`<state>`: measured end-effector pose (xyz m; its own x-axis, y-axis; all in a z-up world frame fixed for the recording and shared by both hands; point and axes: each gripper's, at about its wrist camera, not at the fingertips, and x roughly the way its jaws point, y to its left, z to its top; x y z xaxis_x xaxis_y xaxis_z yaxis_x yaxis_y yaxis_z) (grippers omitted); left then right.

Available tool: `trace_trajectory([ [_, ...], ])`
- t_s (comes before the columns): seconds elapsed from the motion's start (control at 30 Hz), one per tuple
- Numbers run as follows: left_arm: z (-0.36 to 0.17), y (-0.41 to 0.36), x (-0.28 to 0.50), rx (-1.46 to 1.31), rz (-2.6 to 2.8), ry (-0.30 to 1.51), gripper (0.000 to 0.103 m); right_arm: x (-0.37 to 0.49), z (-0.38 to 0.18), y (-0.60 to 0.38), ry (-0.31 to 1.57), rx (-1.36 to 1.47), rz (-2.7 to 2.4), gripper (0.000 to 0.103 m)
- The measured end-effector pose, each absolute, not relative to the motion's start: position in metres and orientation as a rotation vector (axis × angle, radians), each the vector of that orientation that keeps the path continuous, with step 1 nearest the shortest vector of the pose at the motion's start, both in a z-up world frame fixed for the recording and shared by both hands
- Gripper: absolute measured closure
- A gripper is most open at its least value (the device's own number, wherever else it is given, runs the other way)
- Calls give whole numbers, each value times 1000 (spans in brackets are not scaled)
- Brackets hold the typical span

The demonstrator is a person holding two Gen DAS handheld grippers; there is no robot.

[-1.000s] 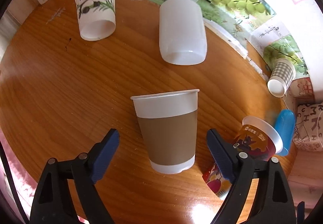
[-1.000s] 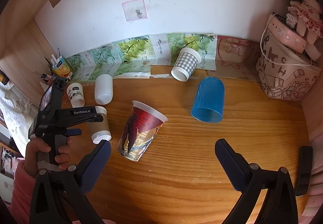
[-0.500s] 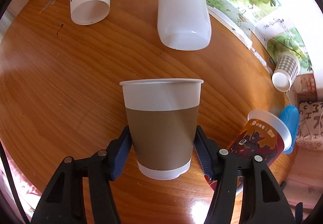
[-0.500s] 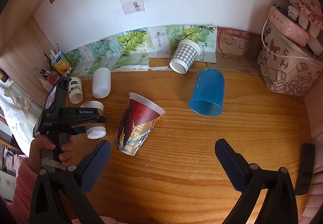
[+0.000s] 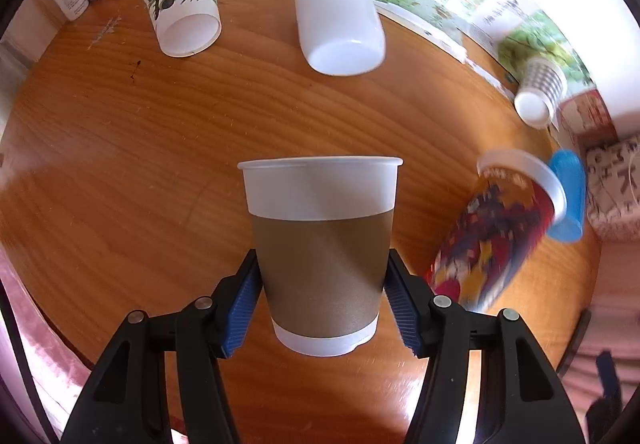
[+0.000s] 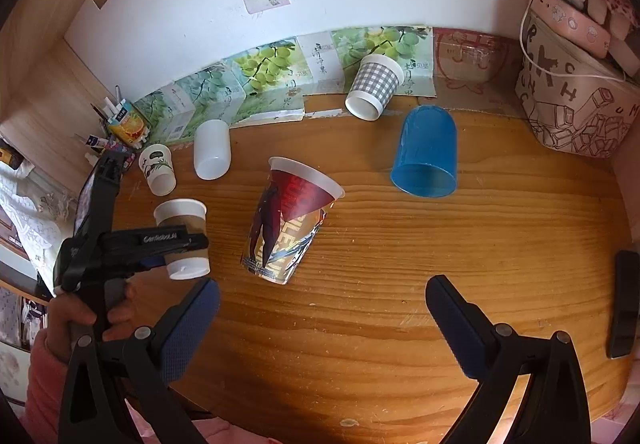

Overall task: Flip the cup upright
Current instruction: 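Lift the brown-sleeved cup with the left tool and rotate it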

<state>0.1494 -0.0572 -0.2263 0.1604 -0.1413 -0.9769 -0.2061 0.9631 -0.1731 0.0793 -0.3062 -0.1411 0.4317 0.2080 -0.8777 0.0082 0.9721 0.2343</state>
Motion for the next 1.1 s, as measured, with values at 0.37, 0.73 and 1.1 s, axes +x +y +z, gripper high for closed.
trace_trajectory([
  [0.37,-205,-74,101,-141,-85,1413,39,69,-148,-321,1098,374,86,0],
  [0.73,-218,-106,84,-18,-260,1462,39,55,-168,-332,1131,538,14,0],
  [1.1,-240,-108,71,-25,-337,1530,39,46,-184,-324,1181,526,-48,0],
])
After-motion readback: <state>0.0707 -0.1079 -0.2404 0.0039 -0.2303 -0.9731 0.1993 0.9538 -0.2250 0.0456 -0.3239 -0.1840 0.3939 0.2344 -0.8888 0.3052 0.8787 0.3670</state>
